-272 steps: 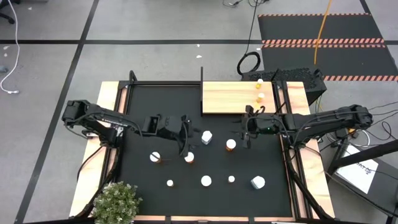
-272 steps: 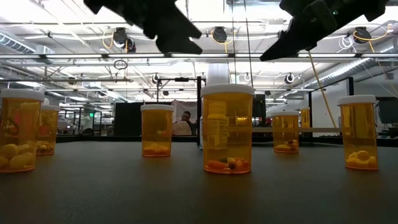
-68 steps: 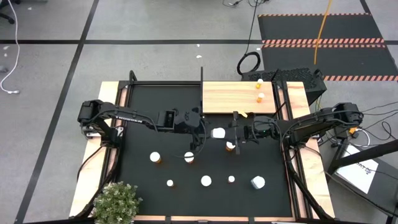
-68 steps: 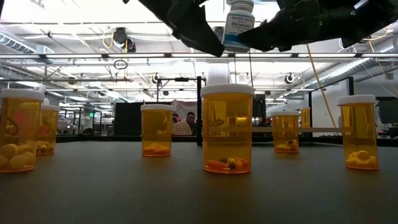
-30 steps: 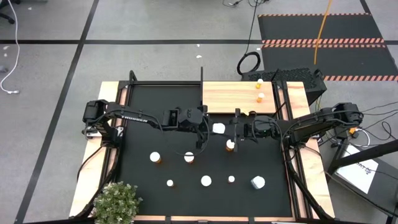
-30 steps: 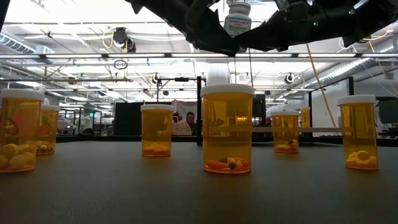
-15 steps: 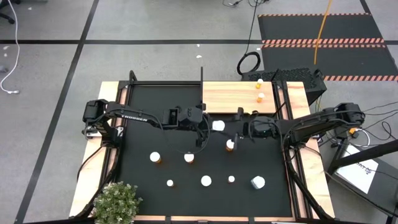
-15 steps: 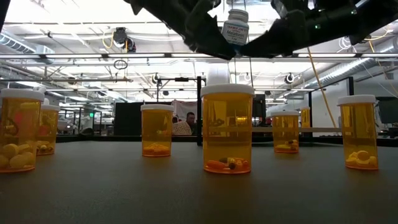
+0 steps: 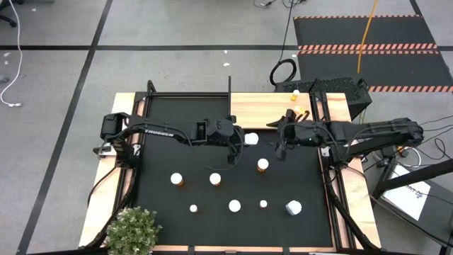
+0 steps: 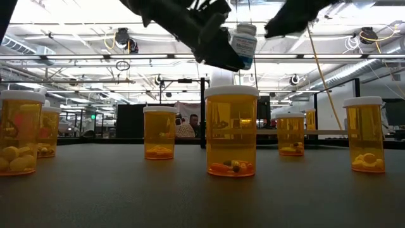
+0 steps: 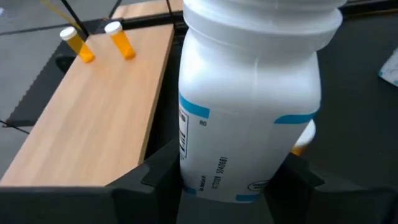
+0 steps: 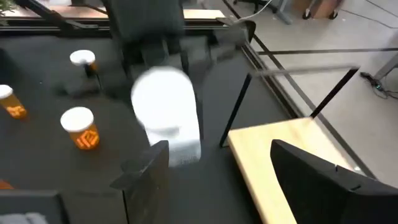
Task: Pick and place medicine bottles onto shelf by color
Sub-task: Put the white pill bottle on the shelf
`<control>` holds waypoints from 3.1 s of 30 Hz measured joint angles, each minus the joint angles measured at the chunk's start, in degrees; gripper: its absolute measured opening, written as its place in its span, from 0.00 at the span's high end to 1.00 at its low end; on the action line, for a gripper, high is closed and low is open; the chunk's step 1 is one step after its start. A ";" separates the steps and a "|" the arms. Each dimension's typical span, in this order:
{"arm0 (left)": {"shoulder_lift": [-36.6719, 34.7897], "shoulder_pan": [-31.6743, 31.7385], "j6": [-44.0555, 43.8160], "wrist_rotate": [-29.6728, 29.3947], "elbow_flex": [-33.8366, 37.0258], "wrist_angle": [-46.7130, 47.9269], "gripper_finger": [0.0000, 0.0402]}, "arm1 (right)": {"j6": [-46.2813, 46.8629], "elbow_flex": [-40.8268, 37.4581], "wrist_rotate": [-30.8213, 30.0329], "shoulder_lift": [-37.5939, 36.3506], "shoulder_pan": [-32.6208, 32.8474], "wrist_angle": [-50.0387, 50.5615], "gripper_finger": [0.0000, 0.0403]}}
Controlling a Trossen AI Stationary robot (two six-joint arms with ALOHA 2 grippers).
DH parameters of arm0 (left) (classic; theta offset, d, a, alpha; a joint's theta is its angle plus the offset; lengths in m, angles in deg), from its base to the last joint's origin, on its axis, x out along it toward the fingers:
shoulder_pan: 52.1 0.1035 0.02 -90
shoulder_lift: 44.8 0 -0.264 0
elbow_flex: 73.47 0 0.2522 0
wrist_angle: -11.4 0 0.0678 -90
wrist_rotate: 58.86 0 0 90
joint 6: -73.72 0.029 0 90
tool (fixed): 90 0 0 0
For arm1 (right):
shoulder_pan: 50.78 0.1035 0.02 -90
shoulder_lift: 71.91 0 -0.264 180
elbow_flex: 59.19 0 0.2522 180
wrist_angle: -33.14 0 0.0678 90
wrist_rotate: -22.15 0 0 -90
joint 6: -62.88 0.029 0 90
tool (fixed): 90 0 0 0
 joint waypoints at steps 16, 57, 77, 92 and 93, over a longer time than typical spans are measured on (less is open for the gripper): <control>2.74 0.12 0.85 0.11 0.00 -4.93 0.55 | -5.19 36.41 8.38 23.51 -3.36 36.77 0.32; 5.63 0.29 -1.70 0.57 0.02 -7.91 0.55 | -10.30 36.82 16.32 33.36 -5.84 40.70 0.57; 0.07 -0.54 -1.97 -1.42 -0.09 2.59 0.08 | -19.78 36.80 16.66 32.94 -15.20 45.05 0.55; -0.93 -0.60 -1.62 -0.09 -0.04 5.25 0.22 | -35.27 36.80 18.59 32.59 -32.52 45.01 0.55; -0.93 -0.60 -1.62 -0.05 -0.04 5.21 0.23 | -36.47 36.80 19.82 32.59 -34.16 44.87 0.54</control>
